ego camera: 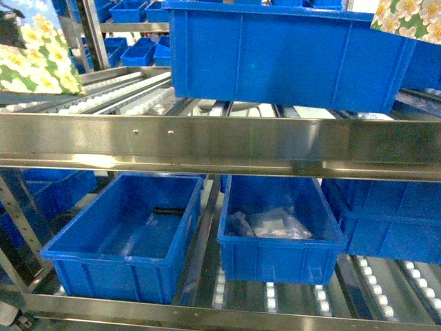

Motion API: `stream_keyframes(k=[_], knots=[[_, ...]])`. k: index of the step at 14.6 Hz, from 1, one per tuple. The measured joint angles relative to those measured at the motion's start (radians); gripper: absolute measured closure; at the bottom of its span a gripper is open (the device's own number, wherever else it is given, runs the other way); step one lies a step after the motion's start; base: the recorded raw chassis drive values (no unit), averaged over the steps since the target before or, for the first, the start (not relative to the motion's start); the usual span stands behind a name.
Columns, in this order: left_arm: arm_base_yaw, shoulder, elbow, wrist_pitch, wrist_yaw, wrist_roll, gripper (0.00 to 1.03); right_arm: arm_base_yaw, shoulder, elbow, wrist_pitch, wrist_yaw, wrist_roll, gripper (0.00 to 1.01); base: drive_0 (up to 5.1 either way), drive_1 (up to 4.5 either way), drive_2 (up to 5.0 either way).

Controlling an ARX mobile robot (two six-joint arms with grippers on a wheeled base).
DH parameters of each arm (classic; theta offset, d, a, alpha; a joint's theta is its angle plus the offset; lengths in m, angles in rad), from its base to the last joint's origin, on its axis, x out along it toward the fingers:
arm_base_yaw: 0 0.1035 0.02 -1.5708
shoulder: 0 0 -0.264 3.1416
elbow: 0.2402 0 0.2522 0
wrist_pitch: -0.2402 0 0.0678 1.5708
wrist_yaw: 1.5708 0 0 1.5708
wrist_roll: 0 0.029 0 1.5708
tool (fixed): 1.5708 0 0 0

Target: Move flower gift bag to table near conveyor

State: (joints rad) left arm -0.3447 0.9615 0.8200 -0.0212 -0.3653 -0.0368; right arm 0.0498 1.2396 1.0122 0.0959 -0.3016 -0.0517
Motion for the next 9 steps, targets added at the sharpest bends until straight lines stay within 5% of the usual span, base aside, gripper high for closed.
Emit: stream_keyframes(k=[9], knots=[[0.002,0.000,0.000,0.001,-0.005,0.000,1.01,-0.003,-0.002,0.000,0.002,0.001,0.000,0.99,-4.8,2.62,2.6]])
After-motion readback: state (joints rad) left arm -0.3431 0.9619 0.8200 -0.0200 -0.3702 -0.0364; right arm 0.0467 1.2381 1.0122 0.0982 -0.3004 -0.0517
